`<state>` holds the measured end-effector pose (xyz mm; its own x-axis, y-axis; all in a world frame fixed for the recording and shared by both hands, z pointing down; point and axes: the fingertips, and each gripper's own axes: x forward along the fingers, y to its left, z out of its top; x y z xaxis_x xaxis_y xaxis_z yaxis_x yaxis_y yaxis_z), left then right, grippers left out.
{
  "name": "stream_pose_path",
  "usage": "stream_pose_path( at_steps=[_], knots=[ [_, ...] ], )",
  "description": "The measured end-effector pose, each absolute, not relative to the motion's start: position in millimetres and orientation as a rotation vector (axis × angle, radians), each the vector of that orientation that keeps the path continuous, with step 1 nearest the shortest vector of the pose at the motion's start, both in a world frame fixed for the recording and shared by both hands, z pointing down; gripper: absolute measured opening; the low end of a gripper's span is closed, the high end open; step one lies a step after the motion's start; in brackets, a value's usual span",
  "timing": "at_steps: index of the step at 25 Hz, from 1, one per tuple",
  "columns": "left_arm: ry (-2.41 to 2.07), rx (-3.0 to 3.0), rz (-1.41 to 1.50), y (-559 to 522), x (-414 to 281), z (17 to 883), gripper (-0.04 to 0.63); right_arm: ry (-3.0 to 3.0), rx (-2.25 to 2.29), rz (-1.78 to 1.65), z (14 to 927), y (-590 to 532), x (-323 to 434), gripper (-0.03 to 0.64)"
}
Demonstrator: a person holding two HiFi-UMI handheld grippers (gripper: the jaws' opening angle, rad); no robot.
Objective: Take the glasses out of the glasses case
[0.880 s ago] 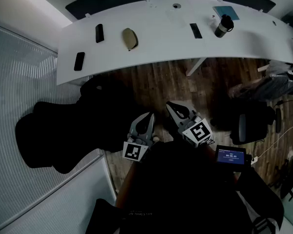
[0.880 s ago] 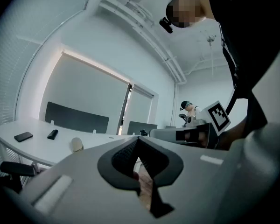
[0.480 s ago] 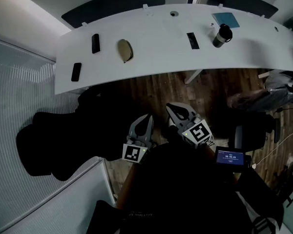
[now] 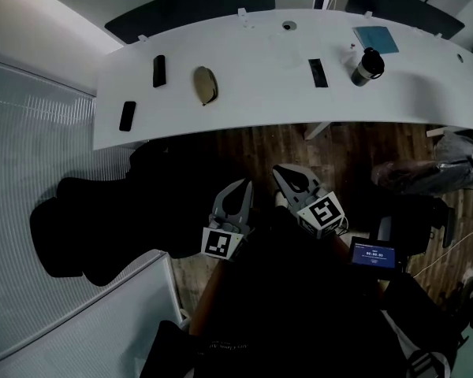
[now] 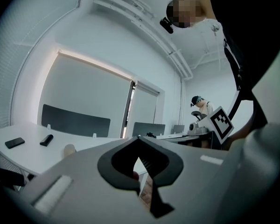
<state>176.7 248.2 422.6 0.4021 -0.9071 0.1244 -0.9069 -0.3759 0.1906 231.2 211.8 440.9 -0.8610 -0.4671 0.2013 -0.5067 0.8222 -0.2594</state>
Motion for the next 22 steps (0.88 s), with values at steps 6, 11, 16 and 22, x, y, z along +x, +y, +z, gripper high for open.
stream_pose_path(
  at_steps=[6, 11, 16, 22],
  knots=[
    [-1.617, 2.409, 0.018, 245.7, 178.5, 425.6, 0.008, -2.884, 0.732, 0.471, 446.1, 210.7, 227.5, 0.008],
    [-1.597, 2.39, 0.003, 235.2, 175.7, 435.7, 0.008, -2.88, 0.721, 0.433, 443.6, 205.2, 223.6, 0.006],
    [-1.559, 2.429, -0.025, 208.3, 178.9, 440.9, 0.008, -2.853, 0.763, 0.392, 449.3, 182.2, 228.0, 0.006],
    [-1.554, 2.445, -0.059, 176.6, 163.5, 440.4, 0.008, -2.845, 0.781, 0.324, 446.3, 152.9, 218.9, 0.008]
  ],
)
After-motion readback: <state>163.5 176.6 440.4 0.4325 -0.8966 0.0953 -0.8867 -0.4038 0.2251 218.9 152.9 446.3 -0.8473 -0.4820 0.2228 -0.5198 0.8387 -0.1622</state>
